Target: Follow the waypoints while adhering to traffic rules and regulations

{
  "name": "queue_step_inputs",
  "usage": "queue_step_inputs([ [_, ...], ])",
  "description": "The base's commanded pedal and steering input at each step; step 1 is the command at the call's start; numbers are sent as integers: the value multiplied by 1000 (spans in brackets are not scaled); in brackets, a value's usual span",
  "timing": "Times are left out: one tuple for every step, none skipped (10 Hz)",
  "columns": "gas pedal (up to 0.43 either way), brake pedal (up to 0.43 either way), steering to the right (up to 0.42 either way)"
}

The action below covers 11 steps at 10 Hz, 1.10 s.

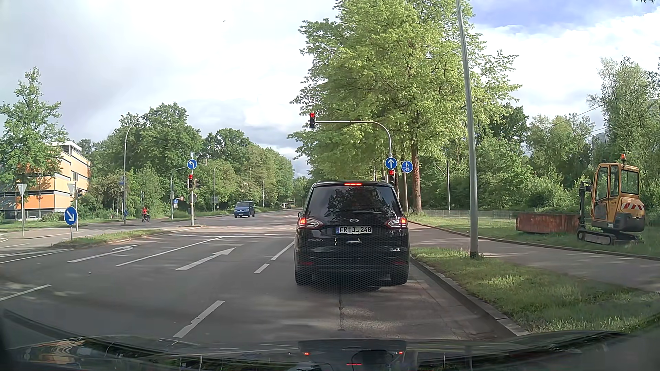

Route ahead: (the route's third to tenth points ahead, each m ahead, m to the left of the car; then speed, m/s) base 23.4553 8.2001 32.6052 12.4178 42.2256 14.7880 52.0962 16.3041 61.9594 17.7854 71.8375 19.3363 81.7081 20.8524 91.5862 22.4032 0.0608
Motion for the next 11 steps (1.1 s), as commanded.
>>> queue_step_inputs([
  [0, 85, 2],
  [0, 85, 2],
  [0, 85, 2],
  [0, 79, 3],
  [0, 91, 3],
  [0, 79, 3],
  [0, 91, 3],
  [0, 85, 3],
  [0, 91, 3],
  [0, 91, 3],
  [0, 85, 3],
])
